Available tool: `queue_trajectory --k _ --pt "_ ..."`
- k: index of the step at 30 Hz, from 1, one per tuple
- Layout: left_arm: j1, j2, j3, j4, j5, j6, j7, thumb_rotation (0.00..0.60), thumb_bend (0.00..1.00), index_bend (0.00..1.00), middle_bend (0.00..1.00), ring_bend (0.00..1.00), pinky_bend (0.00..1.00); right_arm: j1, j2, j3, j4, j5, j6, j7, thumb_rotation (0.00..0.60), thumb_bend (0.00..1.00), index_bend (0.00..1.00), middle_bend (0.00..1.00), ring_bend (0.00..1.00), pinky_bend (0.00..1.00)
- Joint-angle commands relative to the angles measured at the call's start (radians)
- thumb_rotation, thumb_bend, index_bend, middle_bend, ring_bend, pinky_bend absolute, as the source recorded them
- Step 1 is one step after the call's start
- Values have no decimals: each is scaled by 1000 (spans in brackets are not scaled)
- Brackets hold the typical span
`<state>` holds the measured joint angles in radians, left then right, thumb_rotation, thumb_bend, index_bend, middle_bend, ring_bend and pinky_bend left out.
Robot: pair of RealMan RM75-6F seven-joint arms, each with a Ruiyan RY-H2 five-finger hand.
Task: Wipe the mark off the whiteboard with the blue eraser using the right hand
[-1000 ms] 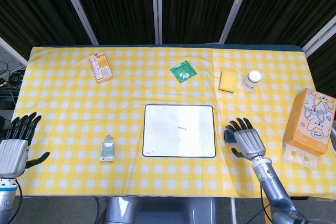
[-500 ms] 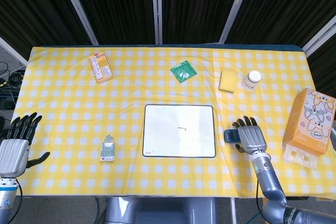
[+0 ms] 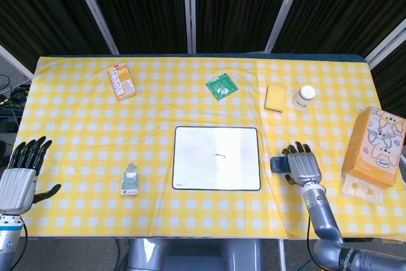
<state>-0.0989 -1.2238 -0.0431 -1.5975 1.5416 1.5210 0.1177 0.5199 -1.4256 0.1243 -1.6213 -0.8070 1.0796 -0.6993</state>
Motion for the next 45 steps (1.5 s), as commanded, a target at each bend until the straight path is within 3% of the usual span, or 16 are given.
queue_trajectory --k 1,15,21,26,29,39,45 --pt "0 0 0 -2 2 2 1 600 0 0 0 0 0 5 -12 -2 17 -2 3 10 600 216 302 196 88 145" --pt "-2 -2 3 0 4 -1 5 600 0 0 0 0 0 13 -44 -16 66 -17 9 49 600 253 388 270 155 198" --pt "-1 0 3 -2 3 2 0 600 0 0 0 0 0 5 -67 -18 107 -58 14 104 600 325 551 440 334 371" --pt "1 0 4 -2 6 5 -2 600 0 0 0 0 0 -20 -91 -14 153 -150 30 234 600 494 772 674 612 654" --pt "1 0 3 -1 7 8 -5 600 0 0 0 0 0 -36 -87 -10 159 -220 43 333 600 528 812 719 672 714" --pt "1 -1 3 -3 10 11 -3 600 0 0 0 0 0 -48 -39 11 69 -346 79 453 600 550 824 737 711 754" --pt "-1 1 0 -1 4 7 -11 600 0 0 0 0 0 -24 -42 35 -7 -363 74 432 600 556 834 749 724 766"
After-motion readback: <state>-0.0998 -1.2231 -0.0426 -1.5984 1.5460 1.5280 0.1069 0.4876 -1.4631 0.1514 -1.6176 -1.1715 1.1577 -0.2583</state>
